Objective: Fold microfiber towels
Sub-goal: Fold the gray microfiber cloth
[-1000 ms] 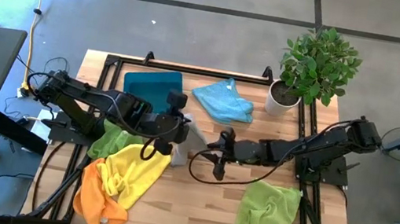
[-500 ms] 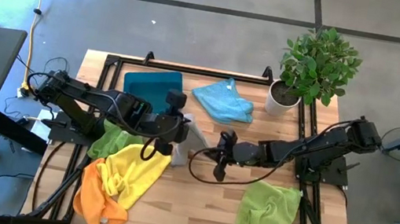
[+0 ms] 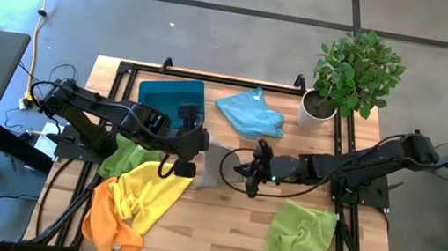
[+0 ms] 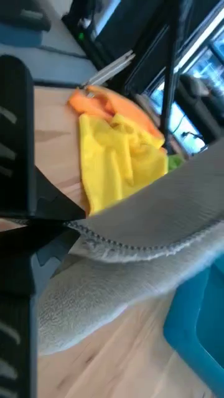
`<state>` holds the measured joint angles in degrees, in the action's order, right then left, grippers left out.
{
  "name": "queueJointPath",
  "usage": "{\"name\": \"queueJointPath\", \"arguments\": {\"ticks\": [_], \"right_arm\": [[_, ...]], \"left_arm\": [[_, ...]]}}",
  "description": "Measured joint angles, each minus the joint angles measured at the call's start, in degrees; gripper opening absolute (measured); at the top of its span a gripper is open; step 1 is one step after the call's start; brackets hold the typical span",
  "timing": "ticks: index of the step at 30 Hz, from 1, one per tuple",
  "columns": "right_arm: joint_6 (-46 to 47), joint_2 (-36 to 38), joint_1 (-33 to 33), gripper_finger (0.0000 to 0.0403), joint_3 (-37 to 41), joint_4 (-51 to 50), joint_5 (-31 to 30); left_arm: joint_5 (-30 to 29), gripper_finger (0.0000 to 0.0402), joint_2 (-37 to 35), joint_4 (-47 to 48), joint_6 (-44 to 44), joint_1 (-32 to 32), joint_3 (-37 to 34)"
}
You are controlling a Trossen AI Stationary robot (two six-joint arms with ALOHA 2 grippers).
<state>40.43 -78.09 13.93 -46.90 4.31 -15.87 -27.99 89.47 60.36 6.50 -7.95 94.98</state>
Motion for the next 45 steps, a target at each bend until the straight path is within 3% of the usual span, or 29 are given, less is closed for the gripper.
{"name": "queueJointPath", "arguments": {"ticks": [6,9,16,22,30,36,45], "right_arm": [[-0.1,3.9,0.0,0.0000,-7.2,-18.4,2.7],[-3.5,3.0,0.0,0.0000,-14.3,-30.4,5.2],[-11.8,-2.3,-0.2,0.0000,-33.9,-57.9,3.9],[-18.6,-8.4,-1.0,0.0000,-45.7,-69.6,2.3],[-26.7,-16.0,-1.2,0.0000,-53.8,-81.8,-11.0],[-31.5,-17.7,-1.6,0.0000,-54.7,-83.0,-21.4],[-38.7,-17.7,-5.6,0.0000,-54.7,-83.0,-36.6]], "left_arm": [[19.9,0.0000,0.0,0.3,8.2,2.5,0.0],[26.8,0.0000,0.0,0.3,8.6,4.1,0.0],[29.5,0.0000,0.0,4.3,9.8,6.9,0.0],[32.3,0.0000,1.0,6.5,9.8,7.6,0.0],[16.1,0.0000,1.4,7.8,-0.3,7.5,0.0],[3.7,0.0000,1.8,10.1,-10.7,7.5,0.0],[-23.5,0.0000,1.8,10.1,-24.4,7.4,0.0]]}}
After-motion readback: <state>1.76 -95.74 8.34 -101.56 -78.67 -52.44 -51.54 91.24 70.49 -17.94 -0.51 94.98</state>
